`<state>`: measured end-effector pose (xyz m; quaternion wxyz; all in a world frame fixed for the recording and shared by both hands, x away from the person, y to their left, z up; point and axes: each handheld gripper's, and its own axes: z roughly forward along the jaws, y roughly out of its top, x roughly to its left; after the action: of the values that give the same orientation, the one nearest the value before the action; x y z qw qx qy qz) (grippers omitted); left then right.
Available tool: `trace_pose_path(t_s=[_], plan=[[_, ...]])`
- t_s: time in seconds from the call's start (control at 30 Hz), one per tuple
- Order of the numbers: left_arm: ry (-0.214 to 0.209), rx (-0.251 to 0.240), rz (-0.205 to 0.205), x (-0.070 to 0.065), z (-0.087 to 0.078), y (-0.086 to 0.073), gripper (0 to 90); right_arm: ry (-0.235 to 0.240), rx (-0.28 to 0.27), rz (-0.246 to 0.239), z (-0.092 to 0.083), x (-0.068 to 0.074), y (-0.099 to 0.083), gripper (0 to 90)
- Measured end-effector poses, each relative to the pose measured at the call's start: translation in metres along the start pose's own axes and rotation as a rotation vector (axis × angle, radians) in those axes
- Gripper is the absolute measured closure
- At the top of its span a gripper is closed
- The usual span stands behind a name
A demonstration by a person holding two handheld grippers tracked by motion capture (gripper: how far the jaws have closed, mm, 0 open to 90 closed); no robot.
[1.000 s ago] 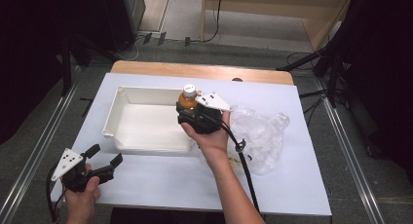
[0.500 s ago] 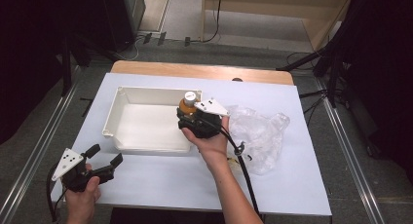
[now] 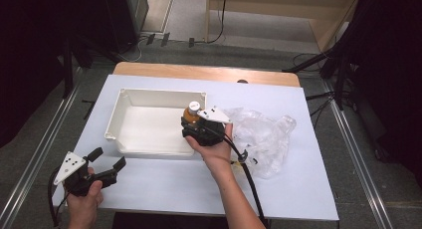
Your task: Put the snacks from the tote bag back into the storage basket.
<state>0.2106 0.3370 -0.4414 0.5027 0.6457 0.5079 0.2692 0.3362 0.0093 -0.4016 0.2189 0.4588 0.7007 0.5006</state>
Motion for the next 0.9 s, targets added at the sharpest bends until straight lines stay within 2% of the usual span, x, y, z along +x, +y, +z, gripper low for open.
trace_pose_path(t_s=[0.43, 0.9], plan=[[0.0, 0.001, -0.003, 0.0003, 0.0, -0.0001, 9.2, -0.008, 0.036, 0.001, 0.0075, -0.0013, -0.01, 30.7], [0.0, 0.0, -0.003, 0.0004, 0.0001, 0.0002, 9.2, 0.001, 0.028, 0.029, 0.0074, -0.0061, -0.0082, 28.9]])
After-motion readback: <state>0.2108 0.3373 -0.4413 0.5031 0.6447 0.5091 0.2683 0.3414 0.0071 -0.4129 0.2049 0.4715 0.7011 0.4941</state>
